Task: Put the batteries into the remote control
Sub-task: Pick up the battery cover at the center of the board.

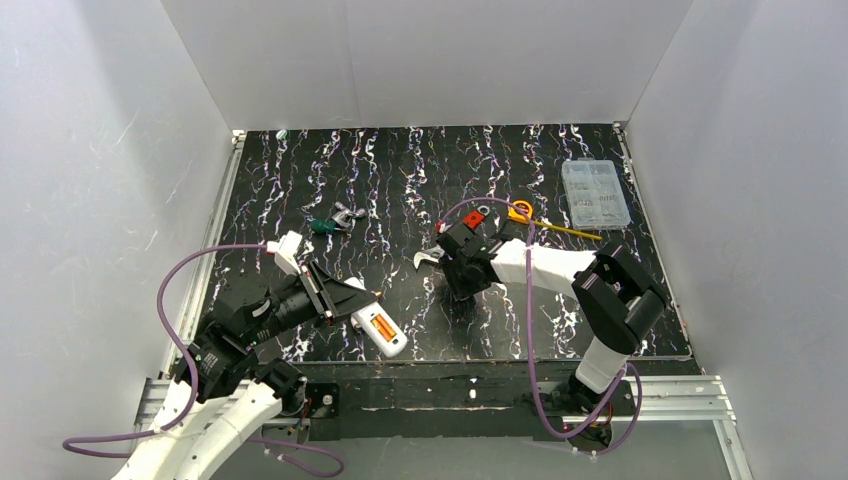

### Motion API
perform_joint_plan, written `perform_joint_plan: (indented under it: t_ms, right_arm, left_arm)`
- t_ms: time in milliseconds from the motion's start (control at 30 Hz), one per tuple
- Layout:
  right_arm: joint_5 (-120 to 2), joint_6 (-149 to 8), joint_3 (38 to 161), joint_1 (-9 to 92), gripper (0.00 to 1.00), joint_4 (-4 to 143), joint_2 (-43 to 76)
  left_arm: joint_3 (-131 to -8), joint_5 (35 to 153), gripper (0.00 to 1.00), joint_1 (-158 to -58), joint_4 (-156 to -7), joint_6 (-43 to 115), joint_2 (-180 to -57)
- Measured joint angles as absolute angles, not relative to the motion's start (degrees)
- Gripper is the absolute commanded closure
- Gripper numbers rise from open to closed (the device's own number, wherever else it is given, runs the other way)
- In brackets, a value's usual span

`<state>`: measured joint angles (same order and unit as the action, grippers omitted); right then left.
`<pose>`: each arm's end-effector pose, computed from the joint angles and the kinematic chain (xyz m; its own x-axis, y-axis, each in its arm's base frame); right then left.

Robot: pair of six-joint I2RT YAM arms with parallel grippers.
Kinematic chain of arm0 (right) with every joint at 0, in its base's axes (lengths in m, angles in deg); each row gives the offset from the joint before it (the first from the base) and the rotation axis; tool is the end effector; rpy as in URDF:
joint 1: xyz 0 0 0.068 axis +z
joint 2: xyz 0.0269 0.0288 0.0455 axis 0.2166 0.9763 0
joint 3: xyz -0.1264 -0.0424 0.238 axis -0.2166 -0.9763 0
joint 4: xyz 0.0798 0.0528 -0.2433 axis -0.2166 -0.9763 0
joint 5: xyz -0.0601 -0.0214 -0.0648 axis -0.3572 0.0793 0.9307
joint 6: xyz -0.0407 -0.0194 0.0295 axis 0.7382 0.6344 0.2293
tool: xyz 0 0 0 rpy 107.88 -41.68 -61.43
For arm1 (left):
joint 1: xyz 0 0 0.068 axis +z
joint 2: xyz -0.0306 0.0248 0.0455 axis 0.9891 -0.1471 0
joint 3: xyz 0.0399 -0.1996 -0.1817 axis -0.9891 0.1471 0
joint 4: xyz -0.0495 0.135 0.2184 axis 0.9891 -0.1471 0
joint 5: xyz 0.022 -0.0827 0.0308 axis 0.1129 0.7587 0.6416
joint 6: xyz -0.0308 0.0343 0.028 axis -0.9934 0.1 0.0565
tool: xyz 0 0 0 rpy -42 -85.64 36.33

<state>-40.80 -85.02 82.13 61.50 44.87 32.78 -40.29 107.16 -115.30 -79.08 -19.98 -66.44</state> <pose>0.2201 0.2434 0.1692 -0.8003 -0.3812 -0.4628 -0.4320 0.9019 0.0042 0.0625 -0.0574 0.4016 -0.5950 -0.6339 -0.4941 0.6286 0.0161 -0.7776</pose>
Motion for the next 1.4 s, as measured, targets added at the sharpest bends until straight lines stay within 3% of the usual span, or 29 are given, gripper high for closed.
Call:
perform_joint_plan:
  t_ms: [233, 567, 900, 1133, 1400]
  right_arm:
    - [-40.8, -85.2, 82.2, 62.2, 0.66, 45.3, 32.9]
    - [-40.6, -86.0, 80.0, 62.4, 0.69, 45.8, 30.4]
    - [-41.3, -83.5, 79.3, 62.8, 0.75, 37.4, 11.2]
    - [-42.3, -81.1, 92.1, 68.3, 0.75, 26.0, 5.2]
    - [-44.4, -80.9, 116.9, 76.7, 0.73, 15.4, 10.8]
  left_arm:
    - [-40.3, 107.2, 1.0, -115.3, -79.4, -20.0, -66.5]
    - [-40.2, 106.2, 1.0, -115.3, -80.1, -19.6, -66.0]
    - [-38.3, 104.3, 1.0, -115.3, -78.1, -19.7, -67.5]
    - [-37.7, 103.8, 1.0, -115.3, -75.3, -20.1, -69.6]
    - [-35.5, 100.9, 1.0, -115.3, -71.7, -20.7, -69.3]
